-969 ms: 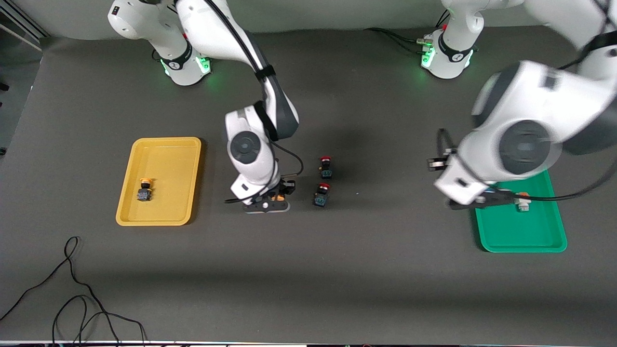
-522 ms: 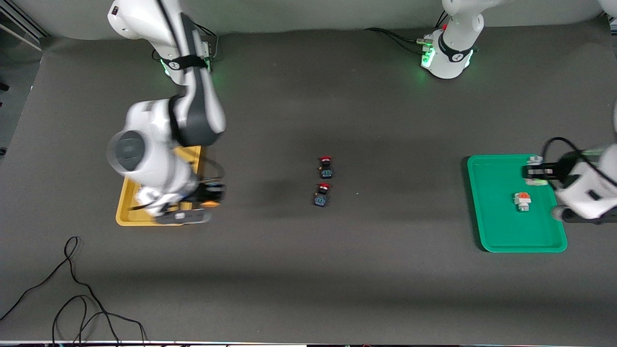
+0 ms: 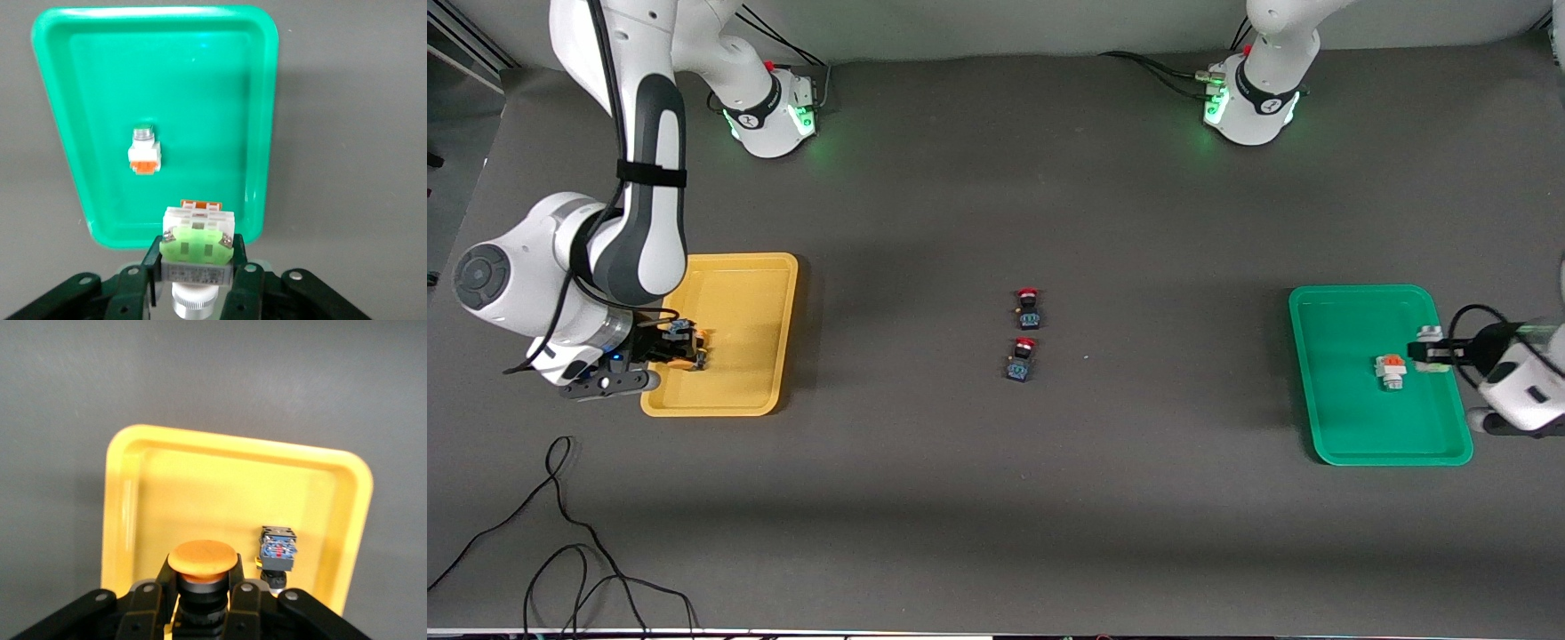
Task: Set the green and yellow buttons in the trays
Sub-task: 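Carry both buttons to the green and yellow trays with both grippers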
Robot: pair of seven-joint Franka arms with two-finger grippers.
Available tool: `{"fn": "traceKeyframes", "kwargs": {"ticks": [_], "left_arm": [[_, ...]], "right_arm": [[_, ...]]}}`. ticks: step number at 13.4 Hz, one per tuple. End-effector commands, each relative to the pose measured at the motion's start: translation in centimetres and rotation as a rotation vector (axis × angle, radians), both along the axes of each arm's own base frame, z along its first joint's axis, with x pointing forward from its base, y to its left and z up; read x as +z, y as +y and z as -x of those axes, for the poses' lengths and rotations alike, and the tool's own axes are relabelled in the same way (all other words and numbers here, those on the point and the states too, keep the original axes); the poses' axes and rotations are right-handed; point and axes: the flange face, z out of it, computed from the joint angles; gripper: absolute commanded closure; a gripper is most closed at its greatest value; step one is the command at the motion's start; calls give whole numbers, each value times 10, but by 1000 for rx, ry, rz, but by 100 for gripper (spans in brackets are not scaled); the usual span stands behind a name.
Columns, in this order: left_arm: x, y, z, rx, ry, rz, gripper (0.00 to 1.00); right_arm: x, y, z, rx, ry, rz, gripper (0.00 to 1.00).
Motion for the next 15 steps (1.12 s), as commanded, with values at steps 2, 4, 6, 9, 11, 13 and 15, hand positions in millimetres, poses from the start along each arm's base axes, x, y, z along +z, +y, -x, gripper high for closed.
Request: {"fn": "traceKeyframes", "kwargs": {"ticks": [2, 4, 6, 9, 11, 13, 15], "left_arm": [[-58, -10, 23, -37, -49, -12, 100], [-91, -12, 31, -38, -81, -2, 100], [-114, -9, 31, -32, -88, 13, 100], [-136, -4, 31, -30, -104, 15, 100], [-153, -3, 35, -30, -100, 22, 100], [-167, 3, 37, -20, -86, 23, 100], [-168, 2, 37, -20, -85, 22, 100]], "right_arm": [[-76, 16, 12, 29, 28, 7, 81], [-103, 22, 14, 31, 57, 2, 75], [-102, 20, 10, 21, 56, -7, 19], [-87, 26, 4, 30, 45, -28, 0], [-59, 24, -3, 44, 37, -26, 0], [-12, 30, -15, 94, 33, 6, 0], [45, 41, -22, 76, 46, 32, 0]]}}
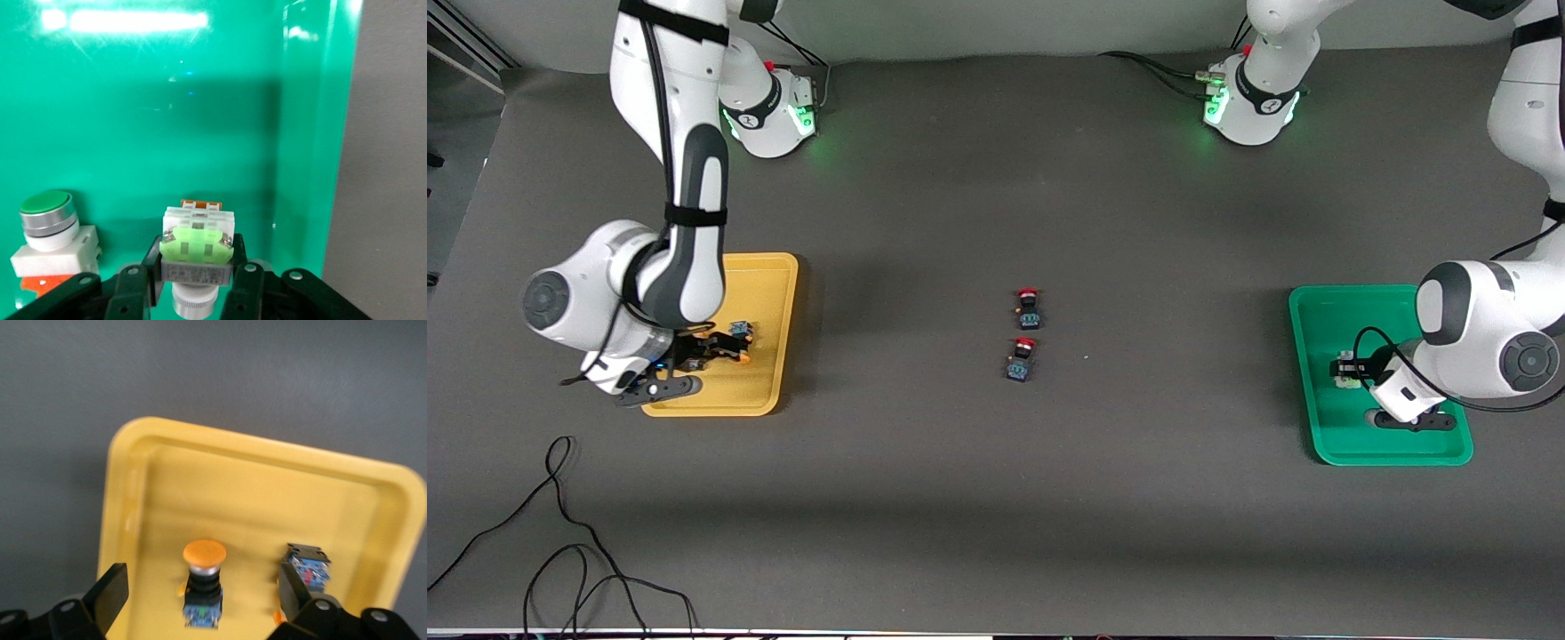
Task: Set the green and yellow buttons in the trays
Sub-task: 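Open both grippers to set the buttons in the trays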
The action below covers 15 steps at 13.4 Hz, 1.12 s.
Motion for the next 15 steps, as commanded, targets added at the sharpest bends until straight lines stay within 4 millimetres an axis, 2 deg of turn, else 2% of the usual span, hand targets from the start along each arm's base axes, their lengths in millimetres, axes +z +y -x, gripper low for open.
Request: {"fn": "traceKeyframes", "kwargs": {"ticks": [1, 2, 3, 6, 7, 9, 10, 13, 15], "left_arm": [[3, 1, 1, -13, -10, -12, 96], [3, 1, 1, -12, -9, -13, 38], [3, 3, 2, -10, -7, -12, 1], [12, 2, 1, -6, -1, -23, 0], [28, 1, 0, -7, -7, -36, 0], [79, 0, 0, -15, 13, -74, 0], [105, 0, 0, -20, 18, -83, 0], [198, -19, 2, -40, 28, -126, 0], [250, -29, 3, -38, 80, -100, 0]], "right_arm": [[79, 25, -7, -5, 25, 19, 0], [106, 34, -9, -5, 35, 26, 0], [130, 41, -11, 3, 41, 40, 0], [185, 47, -16, 17, 33, 39, 0], [196, 48, -15, 23, 37, 49, 0], [215, 51, -15, 35, 37, 70, 0], [221, 46, -13, 26, 32, 71, 0], [230, 32, -10, 14, 37, 59, 0], [230, 27, -11, -11, 74, 54, 0]]}}
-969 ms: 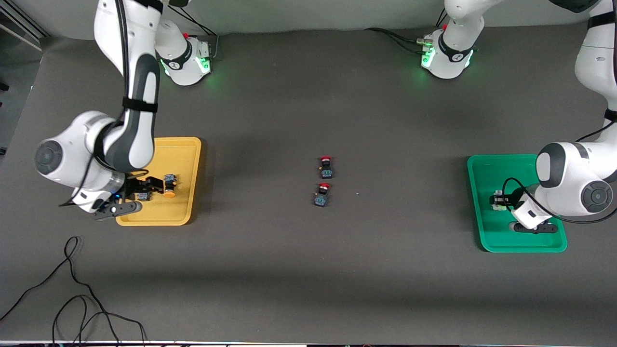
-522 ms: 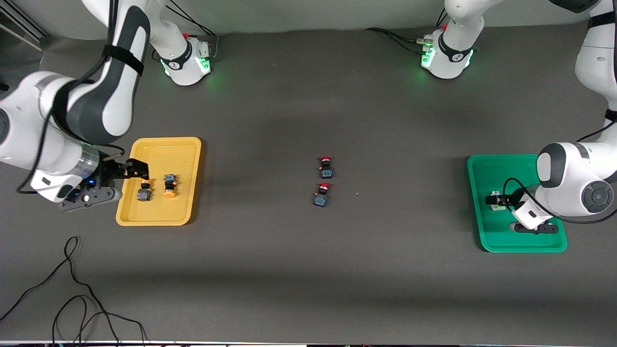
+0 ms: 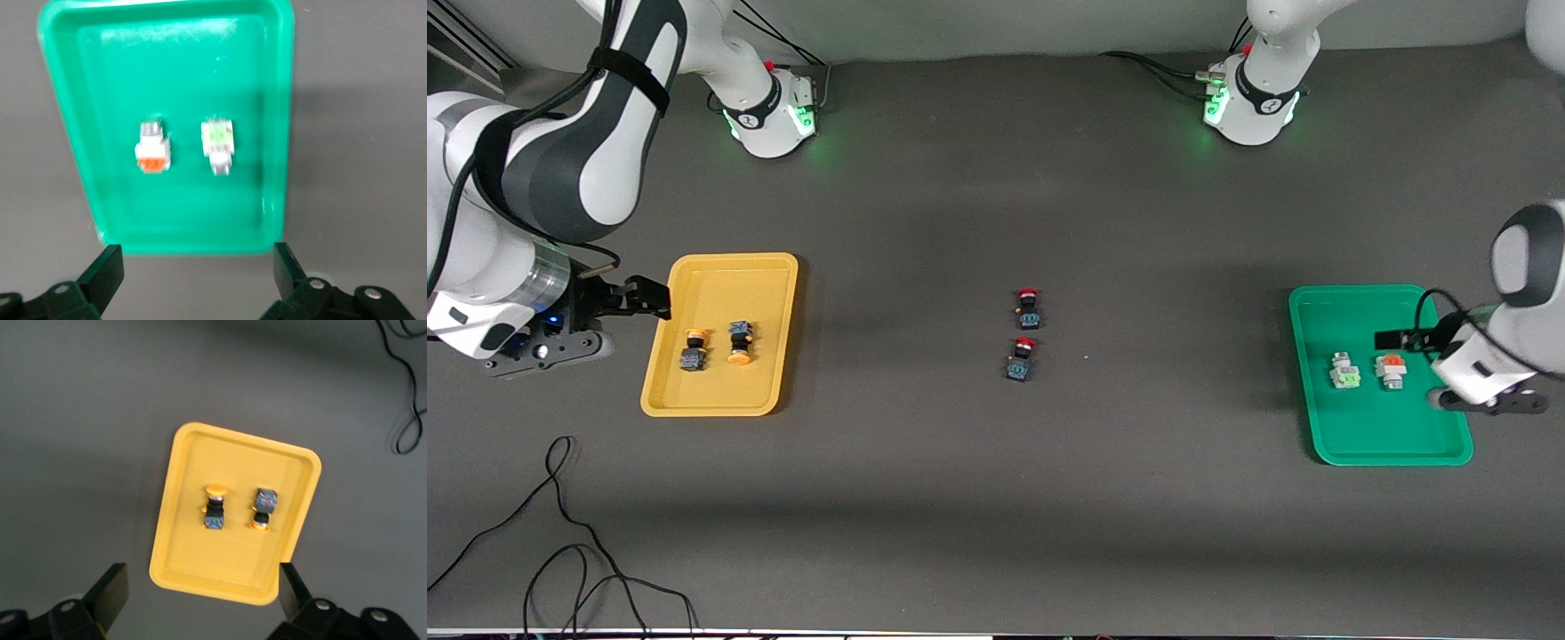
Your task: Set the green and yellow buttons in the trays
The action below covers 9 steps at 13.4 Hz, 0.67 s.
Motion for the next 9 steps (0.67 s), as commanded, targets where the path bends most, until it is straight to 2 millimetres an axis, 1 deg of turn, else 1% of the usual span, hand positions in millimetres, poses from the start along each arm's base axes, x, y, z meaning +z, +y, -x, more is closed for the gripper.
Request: {"fn": "traceKeyframes", "kwargs": {"ticks": [1, 2, 3, 4, 5, 6, 7, 8, 9], "left_arm": [[71, -12, 3, -9, 50, 36, 0], [107, -16, 4, -11, 53, 40, 0], [134, -19, 6, -13, 47, 43, 0], [156, -23, 7, -18, 30, 48, 0], [170, -28, 8, -25, 17, 53, 0], [175, -33, 10, -33, 22, 55, 0], [176, -38, 14, -43, 47, 54, 0], [176, -39, 18, -45, 68, 54, 0], [178, -39, 19, -43, 69, 53, 0]], "right_arm": [[15, -10, 0, -43, 37, -43, 0], [16, -18, 0, -57, 53, -36, 0], [23, -18, 3, -62, 54, -35, 0], [29, -19, 7, -71, 52, -24, 0], [36, -17, 11, -70, 43, -19, 0], [42, -17, 14, -72, 38, -31, 0], [48, -20, 16, -70, 29, -40, 0], [55, -27, 20, -69, 18, -39, 0], [58, -31, 23, -74, 14, -44, 0]]}}
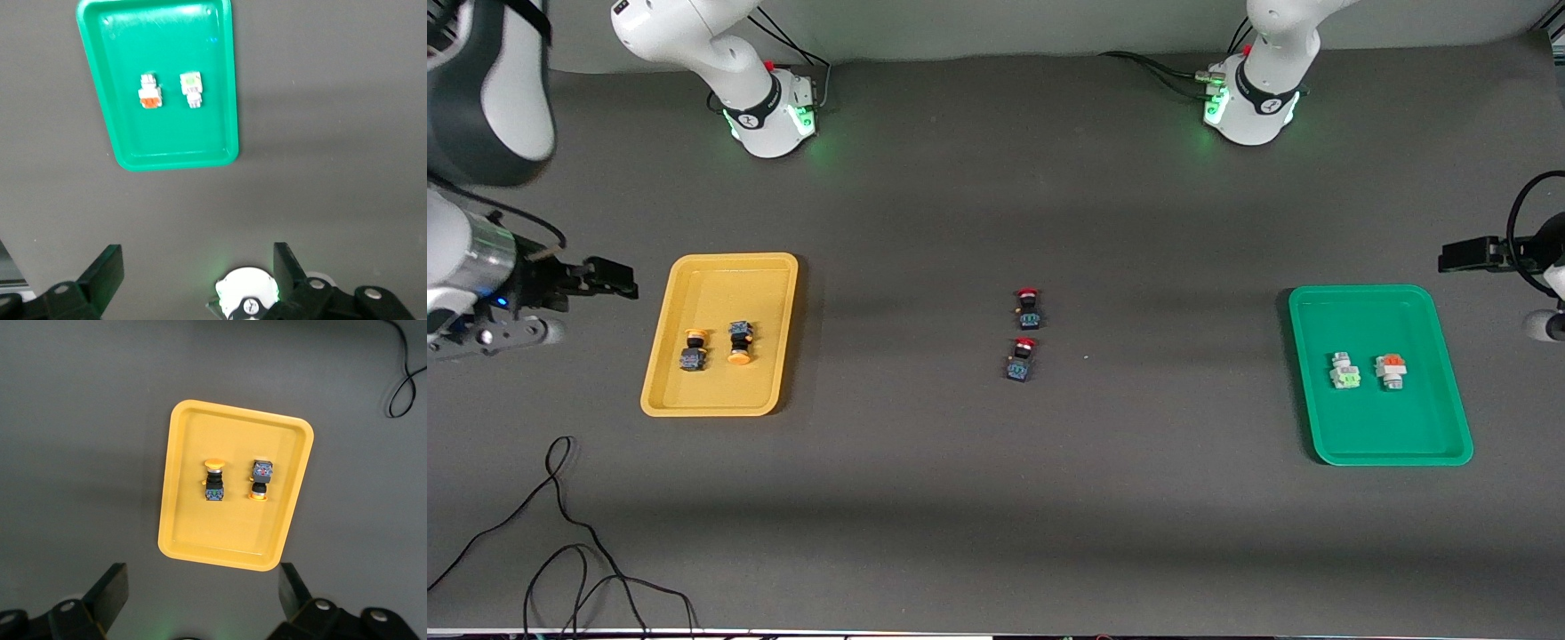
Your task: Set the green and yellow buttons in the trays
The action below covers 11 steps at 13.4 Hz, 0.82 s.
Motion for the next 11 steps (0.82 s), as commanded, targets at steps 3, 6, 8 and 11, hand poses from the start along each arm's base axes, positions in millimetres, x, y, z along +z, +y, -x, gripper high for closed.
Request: {"fn": "traceKeyframes", "kwargs": {"ticks": [3, 6, 8, 11], "left_arm": [[2, -6, 0, -17, 23, 42, 0], [3, -7, 1, -13, 23, 39, 0], [12, -19, 6, -27, 8, 21, 0], [8, -40, 6, -33, 34, -31, 0]], "right_arm": [[26, -21, 21, -66, -34, 6, 0], [31, -18, 30, -119, -39, 15, 0], [28, -15, 30, -133, -34, 17, 0], [30, -17, 26, -136, -43, 18, 0]]}}
